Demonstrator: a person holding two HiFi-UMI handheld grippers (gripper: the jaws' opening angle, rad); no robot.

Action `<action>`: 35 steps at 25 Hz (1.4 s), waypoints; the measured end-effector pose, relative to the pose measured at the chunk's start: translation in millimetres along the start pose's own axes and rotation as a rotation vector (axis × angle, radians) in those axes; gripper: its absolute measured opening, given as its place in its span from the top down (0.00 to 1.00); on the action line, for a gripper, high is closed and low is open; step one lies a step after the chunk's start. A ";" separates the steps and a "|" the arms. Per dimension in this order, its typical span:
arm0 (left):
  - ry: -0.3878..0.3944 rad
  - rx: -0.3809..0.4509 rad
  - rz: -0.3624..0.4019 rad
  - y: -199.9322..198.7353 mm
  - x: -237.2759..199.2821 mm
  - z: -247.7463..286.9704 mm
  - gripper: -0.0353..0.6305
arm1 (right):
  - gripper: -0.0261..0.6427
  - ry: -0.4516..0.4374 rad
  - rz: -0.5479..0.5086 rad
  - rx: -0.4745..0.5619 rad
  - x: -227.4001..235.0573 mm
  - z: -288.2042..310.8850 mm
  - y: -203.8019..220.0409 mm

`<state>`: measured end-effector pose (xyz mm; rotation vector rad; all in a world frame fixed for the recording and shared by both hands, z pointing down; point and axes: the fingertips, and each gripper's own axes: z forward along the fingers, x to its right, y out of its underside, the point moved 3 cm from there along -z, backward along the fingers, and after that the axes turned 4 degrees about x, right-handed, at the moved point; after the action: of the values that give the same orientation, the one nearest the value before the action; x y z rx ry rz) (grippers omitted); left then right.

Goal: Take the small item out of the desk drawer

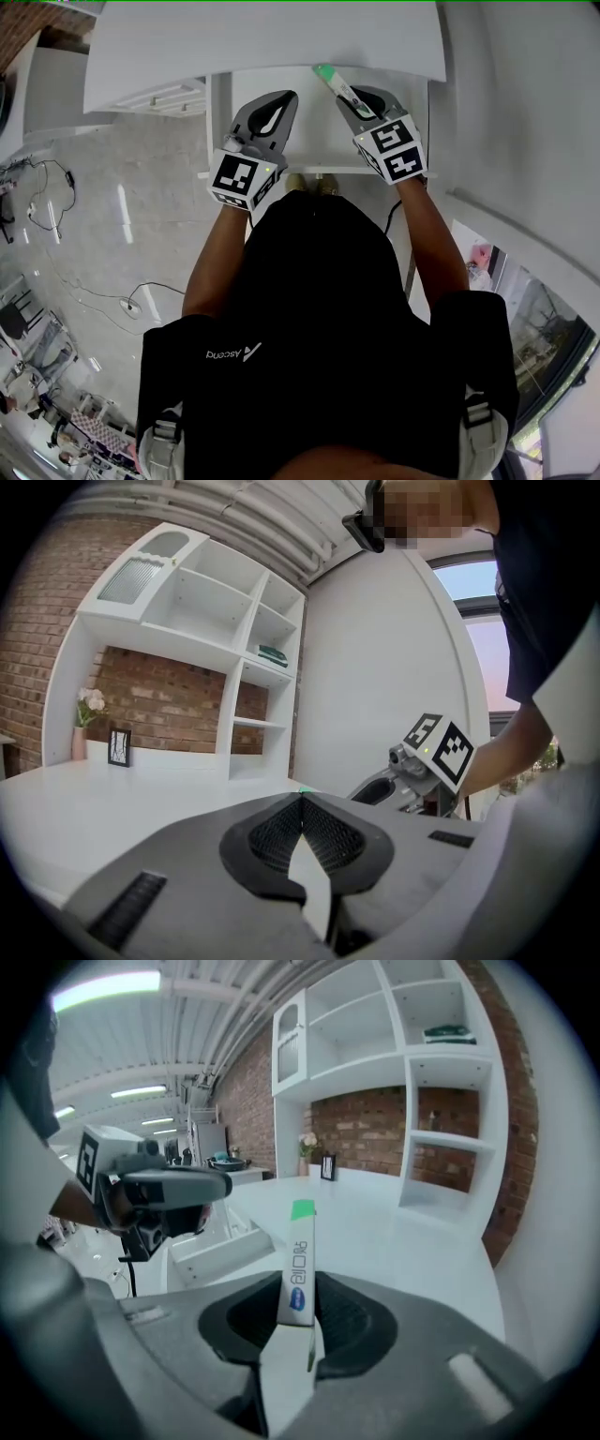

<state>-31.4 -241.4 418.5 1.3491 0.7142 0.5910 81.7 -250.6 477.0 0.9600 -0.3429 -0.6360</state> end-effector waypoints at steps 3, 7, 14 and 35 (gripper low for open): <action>0.009 0.033 0.013 -18.1 20.1 2.2 0.95 | 0.82 0.014 0.016 0.082 1.4 -38.8 -21.3; 0.022 0.084 0.044 -36.6 27.2 -4.0 0.95 | 0.82 0.039 0.019 0.178 -4.7 -70.1 -44.0; 0.049 0.123 0.061 -68.9 34.8 -15.8 0.95 | 0.82 0.039 0.079 0.377 -19.9 -110.8 -81.4; 0.105 0.162 0.099 -93.3 70.2 -28.9 0.95 | 0.82 0.068 0.060 0.543 -39.8 -172.4 -86.8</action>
<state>-9.1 -183.1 315.8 1.5190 0.7967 0.6990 113.4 -149.1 311.0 1.4797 -0.4955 -0.4593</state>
